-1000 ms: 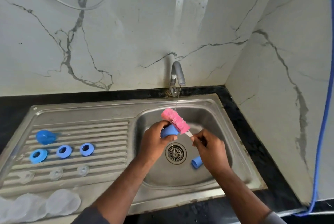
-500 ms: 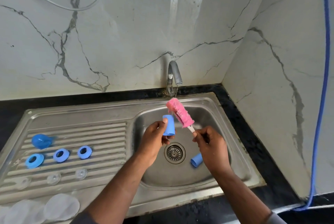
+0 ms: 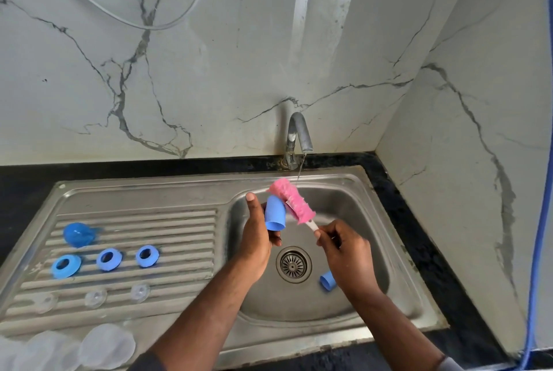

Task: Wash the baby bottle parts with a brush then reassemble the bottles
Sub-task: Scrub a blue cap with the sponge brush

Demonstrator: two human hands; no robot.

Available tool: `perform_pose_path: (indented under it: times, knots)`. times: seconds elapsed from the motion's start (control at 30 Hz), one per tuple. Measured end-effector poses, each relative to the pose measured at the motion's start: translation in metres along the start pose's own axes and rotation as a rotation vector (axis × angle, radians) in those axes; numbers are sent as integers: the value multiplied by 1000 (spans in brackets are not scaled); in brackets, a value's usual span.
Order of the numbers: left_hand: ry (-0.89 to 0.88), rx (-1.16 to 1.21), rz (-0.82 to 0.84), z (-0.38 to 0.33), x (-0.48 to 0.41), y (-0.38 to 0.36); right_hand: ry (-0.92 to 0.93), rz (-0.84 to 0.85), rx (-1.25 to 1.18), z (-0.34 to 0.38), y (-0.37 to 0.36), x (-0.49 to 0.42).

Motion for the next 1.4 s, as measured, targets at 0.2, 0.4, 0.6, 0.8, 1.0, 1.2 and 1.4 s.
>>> perform_pose_path:
  times: [0.2, 0.4, 0.6, 0.8, 1.0, 1.2, 1.4]
  knots:
    - [0, -74, 45, 4, -2, 5, 28, 14, 24, -1, -6, 1]
    - [-41, -166, 10, -1, 3, 6, 69, 20, 69, 1, -5, 4]
    - [-49, -188, -12, 2, 1, 10, 120, 35, 116, 8, -10, 9]
    - [-15, -186, -7, 10, -1, 8, 184, 7, 176, 13, -13, 11]
    - [57, -236, 52, 20, -1, 5, 176, 6, 179, 12, -12, 7]
    - [107, -174, 93, 23, -2, -3, 101, -7, 159, 3, 0, -1]
    - [205, 176, 122, 25, 0, -15, 13, -4, 92, -8, 11, -11]
Point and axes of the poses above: each hand's wrist, its own x-axis away from the middle knuckle, its own y-axis out of the back of the hand, z = x × y, the point moved 6 cm from there along -x, towards the middle knuckle, and after that the axes turned 4 degrees about -y, right-handed, at the moved point
